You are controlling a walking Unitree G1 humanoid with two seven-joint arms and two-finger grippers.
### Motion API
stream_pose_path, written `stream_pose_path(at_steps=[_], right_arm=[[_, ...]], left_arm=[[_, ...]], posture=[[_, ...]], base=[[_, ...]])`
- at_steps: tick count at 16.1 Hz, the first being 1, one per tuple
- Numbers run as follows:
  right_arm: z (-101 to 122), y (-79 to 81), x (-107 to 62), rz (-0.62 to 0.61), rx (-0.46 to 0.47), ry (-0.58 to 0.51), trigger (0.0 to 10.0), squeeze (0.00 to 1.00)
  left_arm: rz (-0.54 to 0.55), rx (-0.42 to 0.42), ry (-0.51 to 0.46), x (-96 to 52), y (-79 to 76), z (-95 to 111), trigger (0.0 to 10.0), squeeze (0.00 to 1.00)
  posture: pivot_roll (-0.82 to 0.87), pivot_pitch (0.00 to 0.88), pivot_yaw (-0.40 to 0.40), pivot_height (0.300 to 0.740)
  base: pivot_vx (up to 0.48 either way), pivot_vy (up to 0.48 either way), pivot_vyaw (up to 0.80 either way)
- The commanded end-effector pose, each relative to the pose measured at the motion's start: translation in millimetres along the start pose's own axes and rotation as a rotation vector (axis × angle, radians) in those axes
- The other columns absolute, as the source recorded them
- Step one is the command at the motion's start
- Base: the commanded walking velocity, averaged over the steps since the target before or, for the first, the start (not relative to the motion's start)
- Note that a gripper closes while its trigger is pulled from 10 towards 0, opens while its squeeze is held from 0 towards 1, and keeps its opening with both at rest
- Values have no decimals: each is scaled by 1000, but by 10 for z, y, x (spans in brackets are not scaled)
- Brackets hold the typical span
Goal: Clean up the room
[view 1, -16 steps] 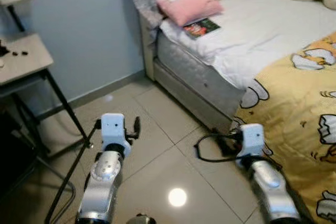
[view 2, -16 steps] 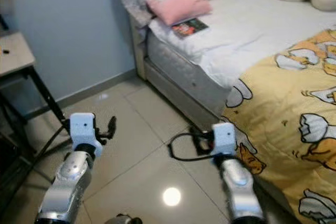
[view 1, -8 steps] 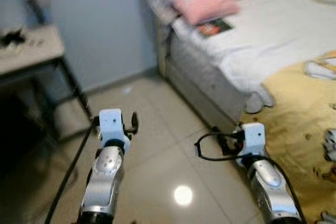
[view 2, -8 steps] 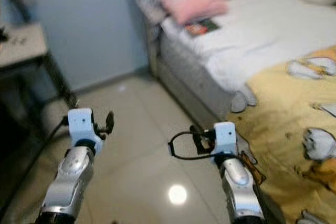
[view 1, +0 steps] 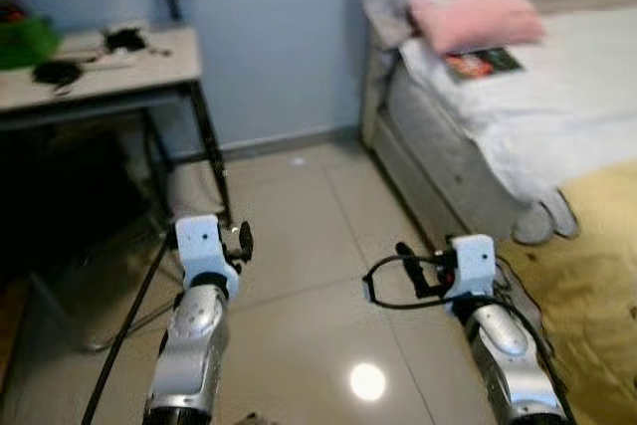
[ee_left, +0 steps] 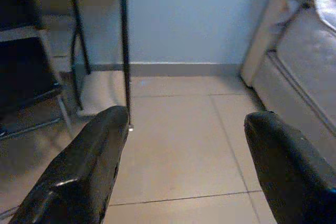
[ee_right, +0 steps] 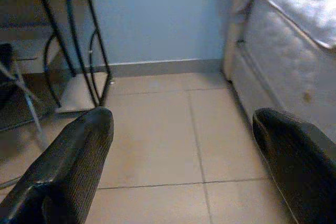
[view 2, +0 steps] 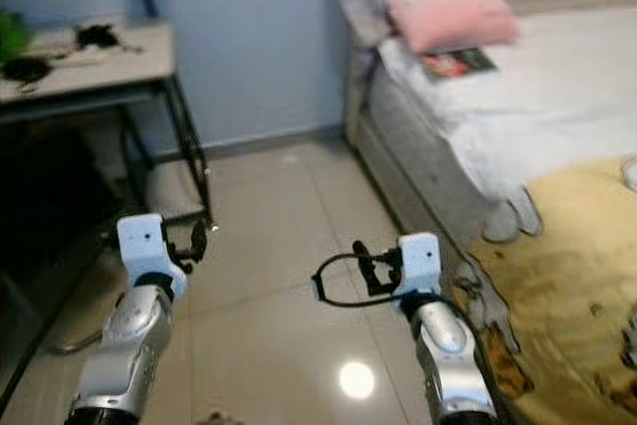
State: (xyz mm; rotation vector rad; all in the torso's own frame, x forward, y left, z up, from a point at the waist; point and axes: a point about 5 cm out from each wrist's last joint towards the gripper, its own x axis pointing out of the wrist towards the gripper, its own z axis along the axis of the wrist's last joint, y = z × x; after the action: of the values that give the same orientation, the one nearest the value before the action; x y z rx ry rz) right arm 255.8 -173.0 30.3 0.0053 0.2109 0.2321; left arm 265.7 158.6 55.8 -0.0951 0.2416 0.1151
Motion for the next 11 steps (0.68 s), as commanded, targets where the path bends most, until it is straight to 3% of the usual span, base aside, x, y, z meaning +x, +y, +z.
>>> stream_pose_path(at_steps=[1, 3, 4, 5, 8, 11], right_arm=[[60, 21, 37, 12, -14, -18, 10000, 486], [70, 12, 56, 14, -34, -16, 10000, 478], [69, 8, 65, 5, -31, -11, 10000, 376], [68, 6, 74, 1, -35, -6, 10000, 345], [62, 6, 70, 1, -34, -5, 10000, 345], [74, 18, 64, 13, -45, -18, 10000, 400]], left_arm=[[11, 10, -6, 17, 26, 24, 10000, 0], [11, 22, -17, 38, 39, 56, 10000, 0], [12, 23, -19, 46, 47, 65, 10000, 0], [17, 24, -23, 58, 60, 79, 10000, 0], [18, 23, -27, 61, 55, 84, 10000, 0], [14, 17, -29, 72, 3, 90, 10000, 0]], posture=[[-148, 0, 47, 740], [-147, 0, 46, 740], [-146, 0, 45, 740], [-147, 0, 45, 740], [-146, 0, 45, 740], [-149, 0, 47, 740]], base=[[442, 0, 544], [444, 0, 544], [446, 0, 0], [446, 0, 0], [446, 0, 0], [455, 0, 658]])
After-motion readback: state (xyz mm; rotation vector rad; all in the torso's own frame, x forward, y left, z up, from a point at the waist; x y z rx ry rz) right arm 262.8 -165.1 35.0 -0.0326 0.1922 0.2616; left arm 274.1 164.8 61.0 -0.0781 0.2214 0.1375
